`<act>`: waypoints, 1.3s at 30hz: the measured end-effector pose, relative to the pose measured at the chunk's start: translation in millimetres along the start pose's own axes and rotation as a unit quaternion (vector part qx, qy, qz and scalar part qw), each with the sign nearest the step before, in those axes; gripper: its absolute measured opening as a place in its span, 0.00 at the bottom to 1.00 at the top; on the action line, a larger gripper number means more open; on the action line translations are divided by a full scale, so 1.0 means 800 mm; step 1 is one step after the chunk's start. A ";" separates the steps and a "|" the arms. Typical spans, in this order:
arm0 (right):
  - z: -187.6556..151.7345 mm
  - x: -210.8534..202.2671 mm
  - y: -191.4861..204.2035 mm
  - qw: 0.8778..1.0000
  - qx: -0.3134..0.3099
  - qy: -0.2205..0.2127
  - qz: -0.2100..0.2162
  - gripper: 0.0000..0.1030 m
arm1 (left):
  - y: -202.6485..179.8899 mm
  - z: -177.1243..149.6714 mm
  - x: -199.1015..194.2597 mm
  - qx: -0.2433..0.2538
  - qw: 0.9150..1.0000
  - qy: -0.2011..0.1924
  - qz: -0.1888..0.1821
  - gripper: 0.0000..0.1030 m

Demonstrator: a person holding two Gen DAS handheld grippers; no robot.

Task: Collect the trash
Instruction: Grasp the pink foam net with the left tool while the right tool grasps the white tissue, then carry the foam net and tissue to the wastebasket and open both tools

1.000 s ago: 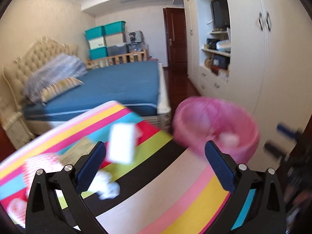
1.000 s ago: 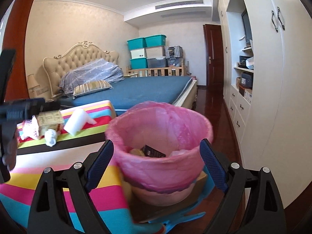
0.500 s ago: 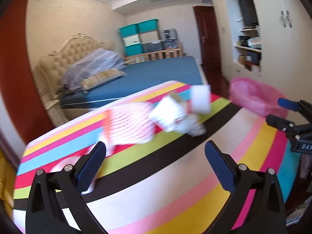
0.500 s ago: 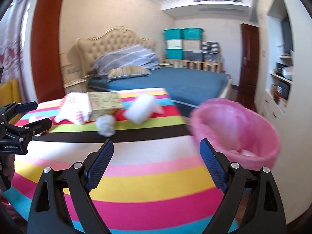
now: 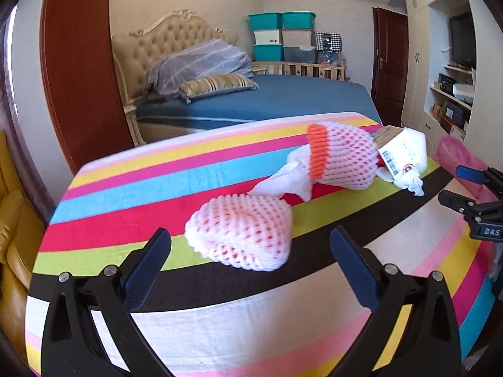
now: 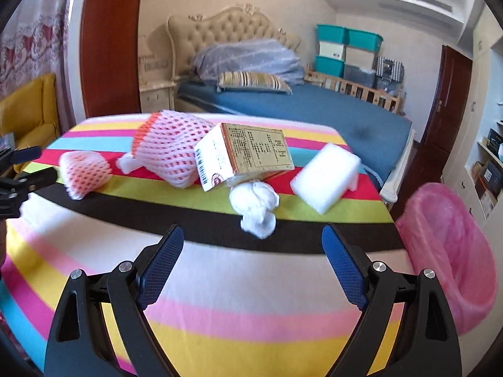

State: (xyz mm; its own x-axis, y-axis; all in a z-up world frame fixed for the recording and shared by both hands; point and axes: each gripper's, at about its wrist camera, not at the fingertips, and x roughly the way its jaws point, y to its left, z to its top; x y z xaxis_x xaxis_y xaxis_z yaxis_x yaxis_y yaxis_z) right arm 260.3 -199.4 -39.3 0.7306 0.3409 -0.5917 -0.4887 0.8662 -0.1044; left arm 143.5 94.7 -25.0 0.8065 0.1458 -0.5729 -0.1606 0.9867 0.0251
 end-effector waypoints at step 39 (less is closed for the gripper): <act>-0.039 -0.033 0.046 0.996 0.021 -0.001 0.085 0.31 | -0.031 -0.030 -0.034 0.001 0.997 -0.080 0.010 0.66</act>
State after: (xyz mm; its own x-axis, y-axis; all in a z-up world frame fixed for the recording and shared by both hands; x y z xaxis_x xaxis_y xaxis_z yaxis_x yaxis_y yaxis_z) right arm 208.1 -187.9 -53.0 0.6407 0.4845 -0.5957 -0.5844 0.8109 0.0310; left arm 111.7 64.9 -29.7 0.8841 0.1744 -0.4335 -0.1764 0.9837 0.0360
